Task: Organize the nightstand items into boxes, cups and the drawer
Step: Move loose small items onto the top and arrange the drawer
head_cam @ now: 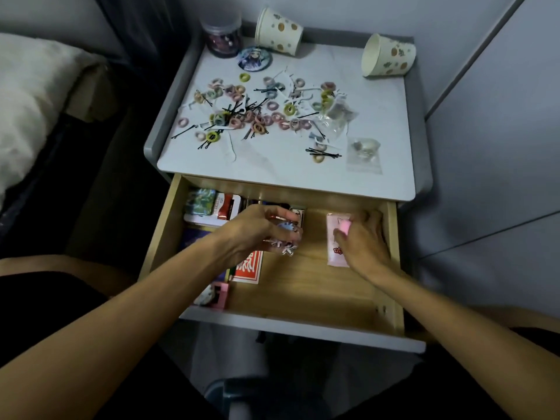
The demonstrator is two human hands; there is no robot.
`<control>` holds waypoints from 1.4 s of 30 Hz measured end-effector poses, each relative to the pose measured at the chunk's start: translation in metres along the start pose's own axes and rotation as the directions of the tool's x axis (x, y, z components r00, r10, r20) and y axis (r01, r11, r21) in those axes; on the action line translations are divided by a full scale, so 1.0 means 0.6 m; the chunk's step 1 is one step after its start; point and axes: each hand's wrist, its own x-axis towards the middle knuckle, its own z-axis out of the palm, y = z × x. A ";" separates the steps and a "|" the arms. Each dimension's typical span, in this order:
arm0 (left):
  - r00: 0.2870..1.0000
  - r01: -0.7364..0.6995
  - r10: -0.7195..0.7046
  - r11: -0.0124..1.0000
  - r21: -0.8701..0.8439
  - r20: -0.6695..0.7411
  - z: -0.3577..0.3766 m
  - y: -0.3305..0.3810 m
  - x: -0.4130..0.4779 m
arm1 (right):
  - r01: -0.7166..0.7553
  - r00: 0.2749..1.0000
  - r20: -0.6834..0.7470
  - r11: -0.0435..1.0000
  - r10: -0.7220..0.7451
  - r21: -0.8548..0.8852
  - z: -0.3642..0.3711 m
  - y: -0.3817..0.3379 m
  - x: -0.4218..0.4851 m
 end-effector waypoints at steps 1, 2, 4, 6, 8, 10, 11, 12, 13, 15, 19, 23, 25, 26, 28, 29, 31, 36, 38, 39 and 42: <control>1.000 0.002 -0.002 1.000 0.000 -0.004 -0.002 -0.003 0.004 | 0.084 0.994 -0.063 0.985 -0.094 -0.148 0.003 -0.002 -0.011; 1.000 0.003 -0.003 1.000 -0.003 -0.008 -0.004 -0.005 0.009 | 0.175 0.973 -0.105 0.950 -0.207 -0.259 0.005 -0.006 -0.020; 1.000 0.007 -0.007 1.000 -0.002 -0.012 -0.007 -0.007 0.015 | 0.297 0.933 -0.089 0.886 -0.348 -0.358 0.007 -0.018 -0.032; 1.000 0.010 -0.010 1.000 -0.013 -0.013 -0.008 -0.008 0.019 | 0.312 0.942 0.004 0.872 -0.335 -0.378 0.008 -0.025 -0.033; 1.000 0.011 -0.011 1.000 -0.029 -0.008 -0.006 -0.009 0.022 | 0.264 0.965 0.106 0.891 -0.242 -0.370 0.013 -0.020 -0.032; 1.000 0.013 -0.013 0.999 -0.035 0.000 -0.005 -0.012 0.024 | 0.222 0.969 0.179 0.911 -0.168 -0.349 0.017 -0.012 -0.029; 1.000 0.015 -0.015 0.999 -0.037 0.004 -0.005 -0.013 0.025 | 0.217 0.969 0.189 0.916 -0.159 -0.338 0.018 -0.010 -0.028; 1.000 0.019 -0.018 0.999 -0.040 0.010 -0.004 -0.015 0.026 | 0.219 0.969 0.185 0.915 -0.164 -0.338 0.019 -0.010 -0.029; 1.000 0.023 -0.022 0.999 -0.041 0.016 -0.004 -0.016 0.027 | 0.228 0.969 0.171 0.906 -0.177 -0.358 0.019 -0.011 -0.028; 0.999 0.026 -0.025 0.999 -0.036 0.024 -0.002 -0.018 0.029 | 0.255 0.967 0.138 0.863 -0.215 -0.436 0.022 -0.012 -0.027; 0.999 0.028 -0.027 0.998 -0.048 0.035 0.003 -0.015 0.029 | 0.313 0.949 0.173 0.747 -0.263 -0.586 0.028 -0.013 -0.024; 0.999 0.024 -0.022 0.998 -0.051 0.036 0.005 -0.016 0.029 | 0.363 0.930 0.229 0.629 -0.287 -0.687 0.032 -0.016 -0.024; 0.999 0.024 -0.022 0.998 -0.050 0.034 0.005 -0.017 0.029 | 0.369 0.927 0.226 0.625 -0.298 -0.688 0.032 -0.019 -0.018; 0.999 0.023 -0.021 0.998 -0.051 0.035 0.005 -0.017 0.029 | 0.367 0.928 0.217 0.634 -0.303 -0.681 0.030 -0.020 -0.016; 0.999 0.020 -0.018 0.998 -0.060 0.037 0.005 -0.017 0.028 | 0.358 0.930 0.196 0.650 -0.310 -0.670 0.029 -0.020 -0.013; 0.999 0.020 -0.017 0.998 -0.067 0.037 0.005 -0.017 0.028 | 0.355 0.931 0.194 0.650 -0.308 -0.672 0.028 -0.020 -0.013; 0.999 0.019 -0.016 0.997 -0.075 0.038 0.005 -0.017 0.028 | 0.353 0.931 0.194 0.635 -0.308 -0.687 0.026 -0.018 -0.013; 0.999 0.017 -0.014 0.997 -0.074 0.040 0.005 -0.016 0.030 | 0.334 0.936 0.167 0.629 -0.311 -0.702 0.021 -0.016 -0.013; 0.999 0.019 -0.015 0.997 -0.076 0.048 0.005 -0.016 0.031 | 0.310 0.942 0.135 0.646 -0.306 -0.698 0.023 -0.012 -0.011; 0.999 0.020 -0.016 0.997 -0.074 0.051 0.005 -0.017 0.032 | 0.302 0.943 0.115 0.656 -0.313 -0.692 0.023 -0.010 -0.010; 0.998 0.023 -0.020 0.998 -0.062 0.053 0.004 -0.019 0.033 | 0.308 0.933 0.072 0.677 -0.353 -0.668 0.024 -0.008 -0.007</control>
